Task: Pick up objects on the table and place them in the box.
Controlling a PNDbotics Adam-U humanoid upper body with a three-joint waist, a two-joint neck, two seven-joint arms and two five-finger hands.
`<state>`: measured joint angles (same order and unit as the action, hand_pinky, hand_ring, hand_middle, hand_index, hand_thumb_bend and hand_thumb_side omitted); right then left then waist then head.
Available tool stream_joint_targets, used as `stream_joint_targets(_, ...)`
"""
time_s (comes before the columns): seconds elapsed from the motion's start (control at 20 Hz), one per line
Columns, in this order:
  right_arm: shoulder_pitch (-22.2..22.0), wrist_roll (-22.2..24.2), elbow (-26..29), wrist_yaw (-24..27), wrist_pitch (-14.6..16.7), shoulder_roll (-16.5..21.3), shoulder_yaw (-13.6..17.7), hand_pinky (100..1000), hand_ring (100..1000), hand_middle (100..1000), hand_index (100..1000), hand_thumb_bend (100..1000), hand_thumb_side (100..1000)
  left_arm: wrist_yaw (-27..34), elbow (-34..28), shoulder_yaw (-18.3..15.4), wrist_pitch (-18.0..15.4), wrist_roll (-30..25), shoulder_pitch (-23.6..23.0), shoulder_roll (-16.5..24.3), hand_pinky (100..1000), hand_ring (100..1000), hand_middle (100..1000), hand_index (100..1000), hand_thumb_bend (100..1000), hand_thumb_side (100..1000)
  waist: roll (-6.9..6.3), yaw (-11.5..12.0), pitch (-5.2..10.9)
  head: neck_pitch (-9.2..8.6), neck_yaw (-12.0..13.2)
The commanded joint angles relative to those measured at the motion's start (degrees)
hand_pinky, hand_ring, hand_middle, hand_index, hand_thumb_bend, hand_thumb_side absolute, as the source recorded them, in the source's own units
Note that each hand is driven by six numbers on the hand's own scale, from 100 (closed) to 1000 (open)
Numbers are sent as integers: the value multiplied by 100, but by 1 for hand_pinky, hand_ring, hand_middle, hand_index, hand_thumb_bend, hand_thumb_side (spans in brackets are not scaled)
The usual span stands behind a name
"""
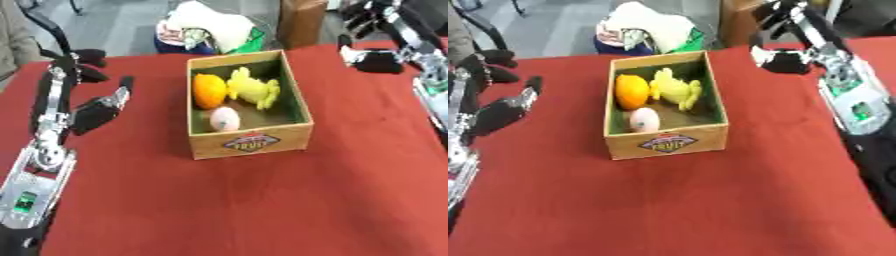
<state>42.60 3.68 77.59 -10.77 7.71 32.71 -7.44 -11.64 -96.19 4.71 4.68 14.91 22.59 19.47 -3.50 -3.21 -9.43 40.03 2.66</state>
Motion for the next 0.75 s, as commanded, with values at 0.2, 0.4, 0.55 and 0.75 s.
stream_joint_targets(0.2, -672, -471, 1002, 863, -401, 620, 472, 592, 674, 682, 770, 100, 100, 159, 49, -113, -73, 164, -31, 167, 681, 581, 606, 730, 410, 145, 2, -61, 68, 37, 129)
stream_joint_targets(0.4, -1163, -673, 1358, 1089, -556, 667, 708, 583, 657, 670, 768, 100, 100, 223, 75, -159, -69, 235, -108, 143, 676, 565, 587, 720, 388, 145, -10, -78, 62, 190, 202)
stream_joint_targets(0.55, -1396, -782, 1495, 1236, -646, 639, 832, 580, 656, 668, 766, 100, 105, 261, 80, -173, -73, 283, -139, 137, 675, 564, 585, 718, 393, 142, -3, -89, 64, 299, 207)
stream_joint_targets(0.75, -1641, -841, 1529, 1318, -737, 556, 948, 574, 655, 663, 758, 100, 113, 314, 94, -207, -72, 343, -195, 105, 674, 562, 583, 715, 382, 141, 0, -110, 57, 400, 242)
